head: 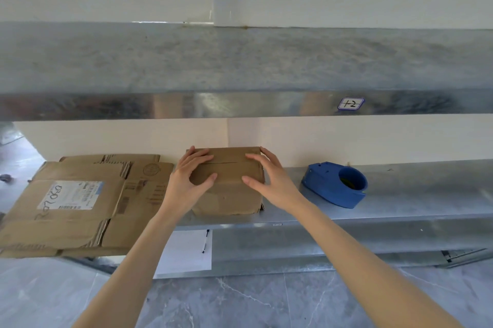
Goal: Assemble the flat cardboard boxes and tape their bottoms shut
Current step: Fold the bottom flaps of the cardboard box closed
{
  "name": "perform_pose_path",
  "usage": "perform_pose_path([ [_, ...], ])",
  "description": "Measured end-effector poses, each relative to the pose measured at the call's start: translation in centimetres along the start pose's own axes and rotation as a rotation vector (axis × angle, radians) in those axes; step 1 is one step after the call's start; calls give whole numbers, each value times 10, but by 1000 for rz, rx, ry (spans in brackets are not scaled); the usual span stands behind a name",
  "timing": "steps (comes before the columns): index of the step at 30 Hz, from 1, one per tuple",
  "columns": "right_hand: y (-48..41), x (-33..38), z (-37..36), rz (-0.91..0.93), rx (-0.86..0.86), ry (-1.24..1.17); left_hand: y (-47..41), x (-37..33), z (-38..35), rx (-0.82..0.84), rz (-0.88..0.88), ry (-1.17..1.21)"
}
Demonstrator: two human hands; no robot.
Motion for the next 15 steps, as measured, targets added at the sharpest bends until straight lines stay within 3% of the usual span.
perform_pose_path([
  [15,9,-10,21,-44,-63,34,-15,-9,-33,-35,-60,77],
])
Point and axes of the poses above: each hand's wrist, its own y-axis away from the middle knuckle, its own z-axis out of the back of the hand, x = y × z, the point moved 1 cm from there along -y, towards the middle knuckle, and after that the axes turned 14 degrees about x, right-handed, at the moved point
